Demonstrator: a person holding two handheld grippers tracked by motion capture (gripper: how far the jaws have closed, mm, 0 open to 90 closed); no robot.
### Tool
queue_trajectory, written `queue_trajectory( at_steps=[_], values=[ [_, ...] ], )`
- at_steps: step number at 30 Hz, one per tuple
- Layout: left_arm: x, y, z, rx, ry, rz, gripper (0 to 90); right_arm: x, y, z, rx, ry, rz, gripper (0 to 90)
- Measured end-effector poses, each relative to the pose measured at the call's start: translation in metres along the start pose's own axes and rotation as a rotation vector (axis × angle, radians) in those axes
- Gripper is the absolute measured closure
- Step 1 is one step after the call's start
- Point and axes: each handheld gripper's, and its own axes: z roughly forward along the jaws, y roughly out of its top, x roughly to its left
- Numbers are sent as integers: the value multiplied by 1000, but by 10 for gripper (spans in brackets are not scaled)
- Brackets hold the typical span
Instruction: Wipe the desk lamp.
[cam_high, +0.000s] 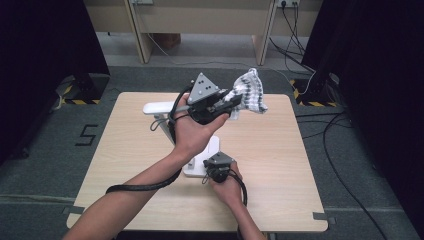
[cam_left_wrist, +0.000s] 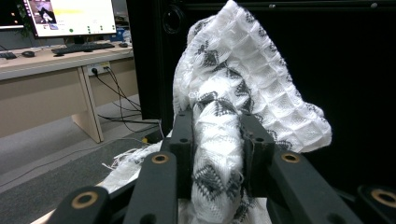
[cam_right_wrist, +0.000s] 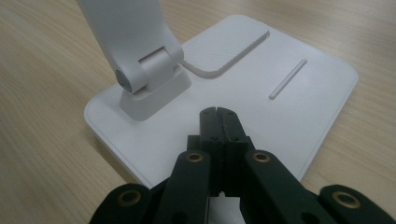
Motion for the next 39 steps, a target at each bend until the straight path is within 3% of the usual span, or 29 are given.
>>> queue_trajectory(
  at_steps=[39],
  values=[
    [-20, 1, 12, -10, -71, 41, 704, 0, 0, 0, -2, 0, 0, 900]
  ],
)
